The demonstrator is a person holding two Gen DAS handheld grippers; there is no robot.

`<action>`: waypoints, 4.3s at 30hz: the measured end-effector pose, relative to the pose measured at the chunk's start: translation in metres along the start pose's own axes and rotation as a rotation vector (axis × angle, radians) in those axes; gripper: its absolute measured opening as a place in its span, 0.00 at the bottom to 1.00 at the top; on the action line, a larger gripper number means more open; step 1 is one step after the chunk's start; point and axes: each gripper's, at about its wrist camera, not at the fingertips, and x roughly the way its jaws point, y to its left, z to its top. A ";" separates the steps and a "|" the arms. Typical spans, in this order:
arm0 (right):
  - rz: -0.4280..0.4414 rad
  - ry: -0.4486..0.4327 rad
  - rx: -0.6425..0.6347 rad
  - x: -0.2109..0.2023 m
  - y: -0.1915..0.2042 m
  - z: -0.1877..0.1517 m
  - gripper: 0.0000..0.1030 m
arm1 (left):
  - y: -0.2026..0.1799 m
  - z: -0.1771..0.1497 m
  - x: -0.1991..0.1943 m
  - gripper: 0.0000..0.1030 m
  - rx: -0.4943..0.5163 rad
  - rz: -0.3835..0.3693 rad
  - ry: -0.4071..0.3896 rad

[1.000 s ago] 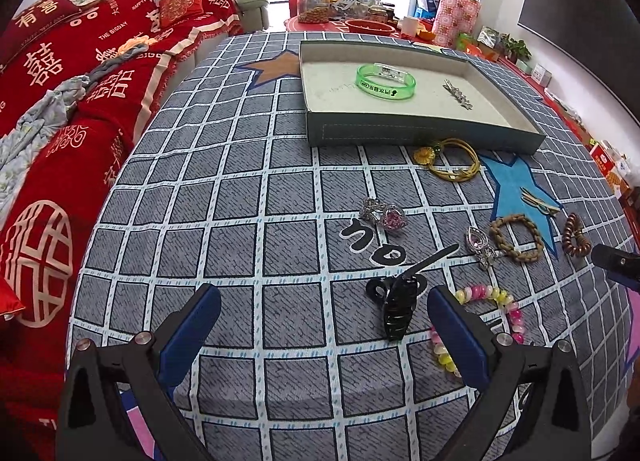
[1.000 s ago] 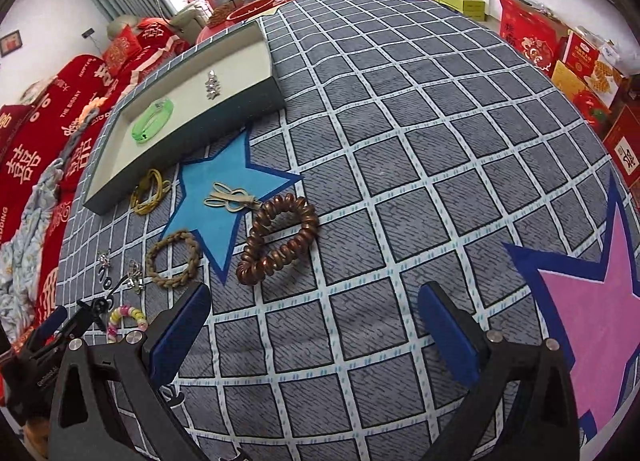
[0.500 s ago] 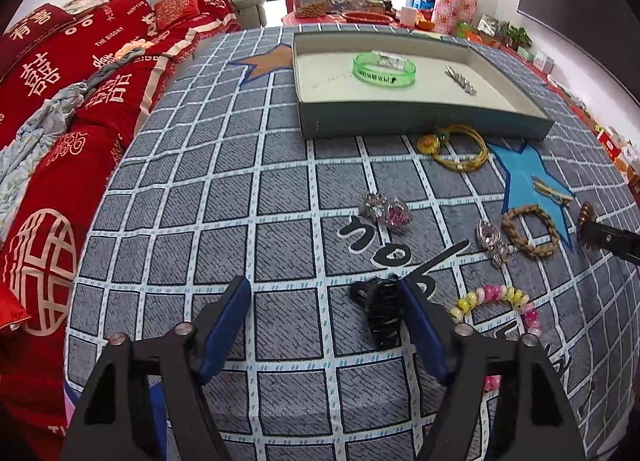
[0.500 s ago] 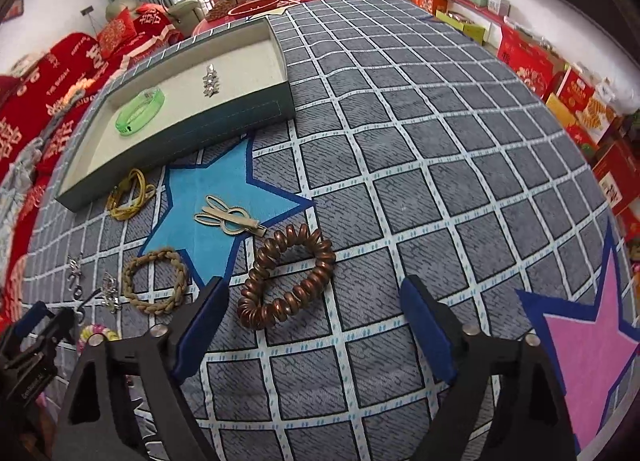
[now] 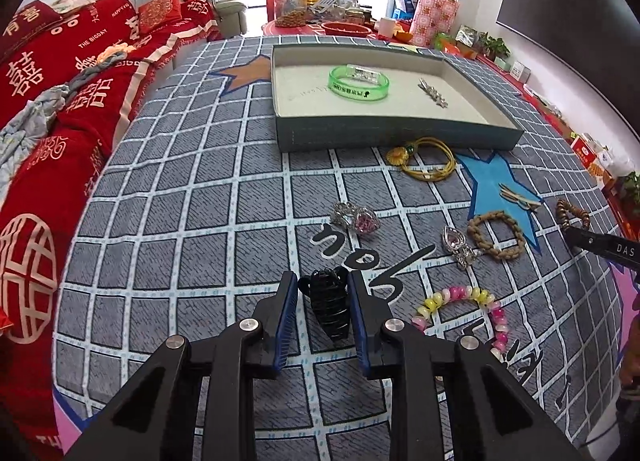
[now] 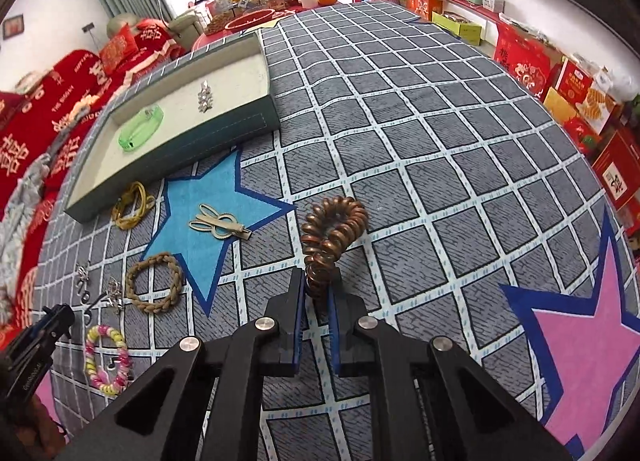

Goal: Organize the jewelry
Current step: 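Lower the black claw clip and brown coil tie into the tray and release, then move both tools back over the remaining jewelry on the bedspread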

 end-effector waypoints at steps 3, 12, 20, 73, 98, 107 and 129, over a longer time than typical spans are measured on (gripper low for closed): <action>0.042 -0.010 0.029 -0.006 -0.005 0.002 0.11 | 0.003 0.005 -0.008 0.38 -0.011 -0.013 -0.014; 0.125 -0.058 0.011 -0.029 0.007 0.028 0.11 | 0.007 0.035 -0.029 0.38 -0.019 -0.044 -0.063; 0.209 -0.079 -0.087 -0.035 0.041 0.078 0.11 | 0.003 0.091 -0.039 0.38 0.001 -0.081 -0.118; 0.298 0.094 -0.120 0.098 0.100 0.180 0.65 | -0.035 0.174 0.097 0.99 0.101 0.144 -0.054; 0.341 -0.103 -0.163 -0.019 0.094 0.126 1.00 | -0.020 0.122 -0.002 1.00 0.069 0.051 -0.107; 0.323 -0.195 -0.178 -0.062 0.088 0.094 1.00 | 0.001 0.080 -0.025 1.00 0.015 0.082 -0.117; 0.129 0.062 -0.249 -0.017 0.071 -0.006 1.00 | 0.027 0.014 0.003 1.00 -0.035 0.075 0.032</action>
